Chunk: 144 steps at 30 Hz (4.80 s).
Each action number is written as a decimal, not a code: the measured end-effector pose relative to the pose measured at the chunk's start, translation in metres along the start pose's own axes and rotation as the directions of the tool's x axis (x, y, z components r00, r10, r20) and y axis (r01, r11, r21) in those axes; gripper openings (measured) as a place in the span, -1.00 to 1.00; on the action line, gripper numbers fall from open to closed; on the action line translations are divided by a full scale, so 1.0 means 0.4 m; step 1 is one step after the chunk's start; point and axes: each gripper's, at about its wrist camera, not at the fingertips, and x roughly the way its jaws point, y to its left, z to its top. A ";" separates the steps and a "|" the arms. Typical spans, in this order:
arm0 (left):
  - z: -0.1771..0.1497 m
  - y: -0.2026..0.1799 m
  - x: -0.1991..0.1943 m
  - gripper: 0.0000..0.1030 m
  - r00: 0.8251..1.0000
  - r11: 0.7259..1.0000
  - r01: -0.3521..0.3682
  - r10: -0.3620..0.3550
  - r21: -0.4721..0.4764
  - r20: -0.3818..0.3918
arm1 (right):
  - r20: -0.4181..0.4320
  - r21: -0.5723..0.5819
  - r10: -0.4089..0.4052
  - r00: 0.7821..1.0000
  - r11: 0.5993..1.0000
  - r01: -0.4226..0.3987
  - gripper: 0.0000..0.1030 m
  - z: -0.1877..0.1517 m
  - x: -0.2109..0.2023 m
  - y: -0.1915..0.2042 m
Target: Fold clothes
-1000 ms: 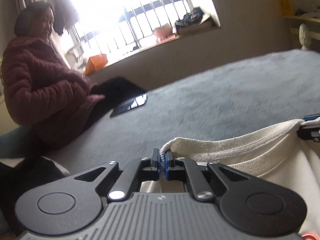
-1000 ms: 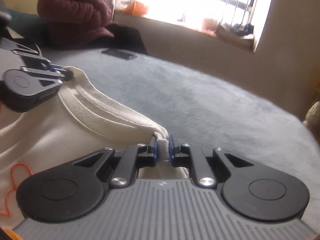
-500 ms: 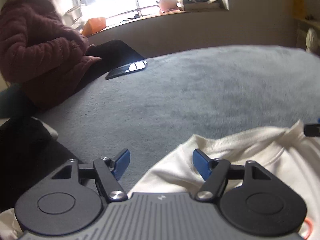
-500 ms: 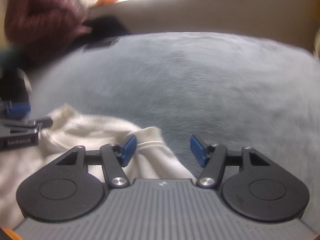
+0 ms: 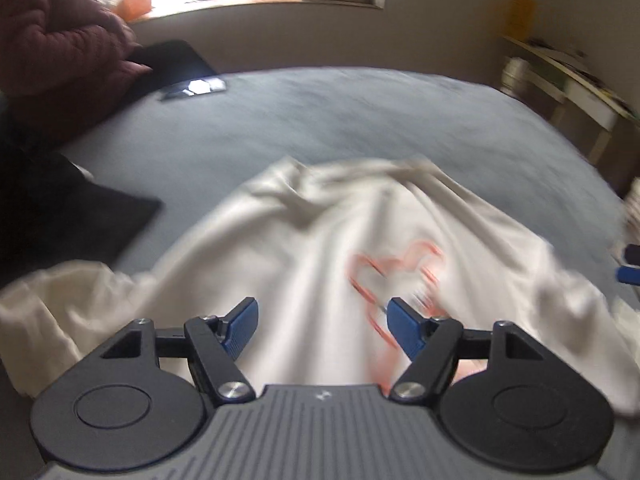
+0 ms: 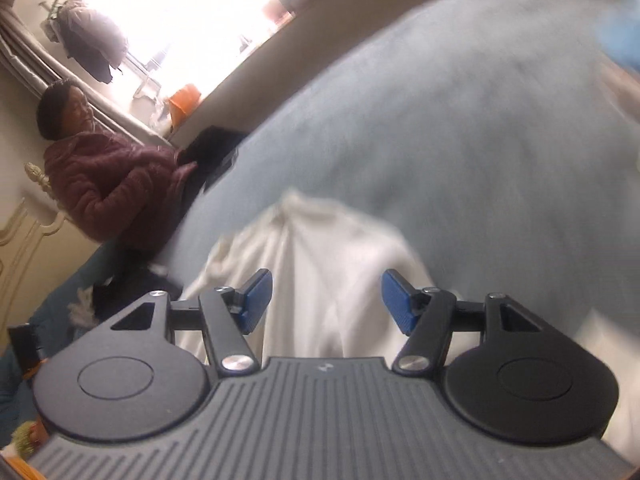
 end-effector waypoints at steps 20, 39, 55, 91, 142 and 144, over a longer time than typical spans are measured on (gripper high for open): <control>-0.306 -0.145 -0.011 0.46 0.981 0.975 0.188 -0.181 0.117 -0.070 | 0.178 0.407 -0.233 0.956 0.902 0.143 -0.77 -0.107 0.040 -0.103; -0.312 -0.128 0.000 0.52 0.969 0.960 0.244 -0.236 0.140 -0.076 | 0.034 0.080 -0.476 0.879 0.878 0.472 -0.09 0.210 0.316 -0.139; -0.217 0.332 -0.160 0.60 0.980 0.952 0.092 -0.035 -0.292 0.194 | -0.038 -0.095 -0.038 0.999 0.995 0.035 0.27 -0.178 0.021 0.100; 0.039 0.619 0.021 0.45 0.679 0.674 -0.590 0.712 -0.444 0.179 | -0.083 -0.165 -0.054 0.995 0.985 0.040 0.27 -0.339 0.013 0.207; -0.325 0.200 -0.069 -0.58 0.991 0.916 0.118 -0.085 -0.383 0.101 | -0.044 0.012 0.069 0.997 0.998 -0.069 0.27 -0.455 -0.088 0.155; -0.332 0.206 -0.051 -0.58 0.993 0.907 0.113 -0.090 -0.405 0.075 | -0.047 0.002 0.065 0.997 0.998 -0.065 0.27 -0.454 -0.083 0.160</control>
